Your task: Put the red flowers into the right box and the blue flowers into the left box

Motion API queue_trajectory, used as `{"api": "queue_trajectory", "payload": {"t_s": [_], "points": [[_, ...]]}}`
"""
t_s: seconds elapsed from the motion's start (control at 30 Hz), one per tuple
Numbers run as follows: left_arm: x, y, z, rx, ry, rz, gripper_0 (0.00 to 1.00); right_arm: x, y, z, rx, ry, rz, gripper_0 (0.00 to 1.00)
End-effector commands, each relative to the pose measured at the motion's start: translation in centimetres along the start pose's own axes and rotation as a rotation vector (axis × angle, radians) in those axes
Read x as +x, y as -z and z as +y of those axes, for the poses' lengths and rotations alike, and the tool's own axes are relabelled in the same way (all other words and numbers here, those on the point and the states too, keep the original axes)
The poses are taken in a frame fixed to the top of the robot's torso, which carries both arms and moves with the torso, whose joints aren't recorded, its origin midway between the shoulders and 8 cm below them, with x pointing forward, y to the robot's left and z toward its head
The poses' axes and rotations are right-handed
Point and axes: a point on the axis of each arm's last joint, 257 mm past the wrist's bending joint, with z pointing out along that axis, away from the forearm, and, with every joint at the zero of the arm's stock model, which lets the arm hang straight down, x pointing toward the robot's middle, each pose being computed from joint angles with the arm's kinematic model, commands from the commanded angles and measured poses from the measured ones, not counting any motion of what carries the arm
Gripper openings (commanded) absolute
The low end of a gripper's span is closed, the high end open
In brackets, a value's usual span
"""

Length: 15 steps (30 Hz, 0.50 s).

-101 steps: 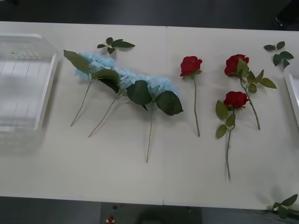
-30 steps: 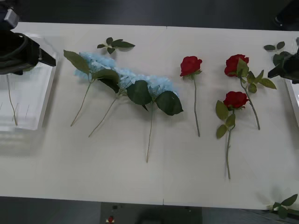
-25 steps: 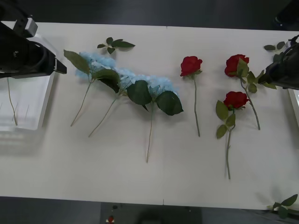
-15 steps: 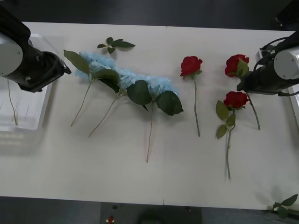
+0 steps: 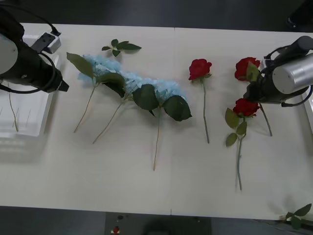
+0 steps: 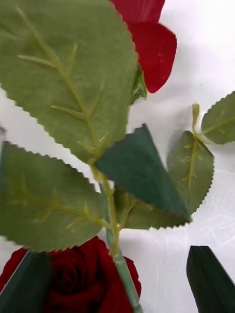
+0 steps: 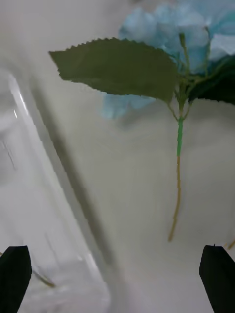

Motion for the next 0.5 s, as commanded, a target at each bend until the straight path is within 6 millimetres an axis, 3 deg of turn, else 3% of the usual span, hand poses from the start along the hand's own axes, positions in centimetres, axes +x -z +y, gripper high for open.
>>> {"api": "queue_trajectory", "payload": {"t_s": [0.03, 0.27, 0.43, 0.5], "points": [[-3.5, 1.6, 0.4, 0.032, -0.138, -0.108, 1.00, -2.6, 1.0, -0.4, 0.009, -0.056, -0.047, 0.80], [-6.2, 0.4, -3.3, 0.097, -0.185, -0.209, 1.00, -2.5, 0.6, -0.3, 0.012, -0.051, -0.052, 0.80], [-8.1, -1.9, -5.8, 0.122, -0.159, -0.254, 1.00, -2.4, 0.5, -0.2, 0.012, -0.050, -0.051, 0.79], [-8.2, -2.6, -6.5, 0.133, -0.151, -0.247, 1.00, -2.5, 0.5, -0.3, 0.013, -0.047, -0.052, 0.65]]}}
